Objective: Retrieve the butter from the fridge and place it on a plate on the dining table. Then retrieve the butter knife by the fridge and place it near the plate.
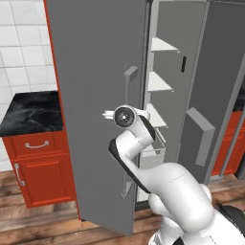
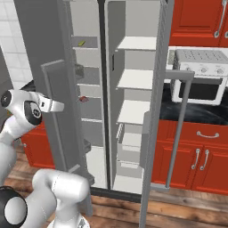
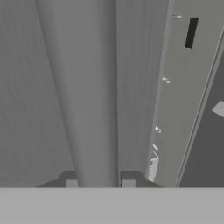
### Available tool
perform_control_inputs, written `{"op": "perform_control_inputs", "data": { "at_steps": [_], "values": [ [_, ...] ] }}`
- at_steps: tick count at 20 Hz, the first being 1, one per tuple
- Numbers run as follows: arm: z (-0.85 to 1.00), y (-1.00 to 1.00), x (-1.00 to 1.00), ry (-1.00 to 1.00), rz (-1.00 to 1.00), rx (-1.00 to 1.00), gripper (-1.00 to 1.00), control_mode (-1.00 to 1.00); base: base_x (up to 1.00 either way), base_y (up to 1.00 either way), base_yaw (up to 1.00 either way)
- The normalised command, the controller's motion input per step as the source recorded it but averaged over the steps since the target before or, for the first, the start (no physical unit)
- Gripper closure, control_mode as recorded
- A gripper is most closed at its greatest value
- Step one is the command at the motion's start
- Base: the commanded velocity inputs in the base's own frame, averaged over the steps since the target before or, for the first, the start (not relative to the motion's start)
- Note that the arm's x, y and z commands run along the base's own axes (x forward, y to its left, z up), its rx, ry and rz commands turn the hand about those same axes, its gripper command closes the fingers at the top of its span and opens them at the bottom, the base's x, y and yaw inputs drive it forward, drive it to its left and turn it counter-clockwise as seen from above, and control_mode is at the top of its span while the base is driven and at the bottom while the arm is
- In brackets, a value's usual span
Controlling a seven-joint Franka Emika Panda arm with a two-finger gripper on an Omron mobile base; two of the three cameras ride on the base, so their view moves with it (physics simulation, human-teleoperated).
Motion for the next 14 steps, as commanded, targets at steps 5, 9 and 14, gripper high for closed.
{"op": "perform_control_inputs", "data": {
  "at_steps": [5,9,14],
  "values": [
    [0.00,0.49,-0.42,0.03,-0.10,-0.05,1.00,-1.00,0.00,0.00,0.00],
    [0.00,0.59,-0.36,0.00,-0.10,-0.05,1.00,-1.00,0.00,0.00,0.00],
    [0.00,0.45,-0.17,0.01,-0.05,-0.04,-1.00,-1.00,0.00,0.00,0.00]
  ]
}}
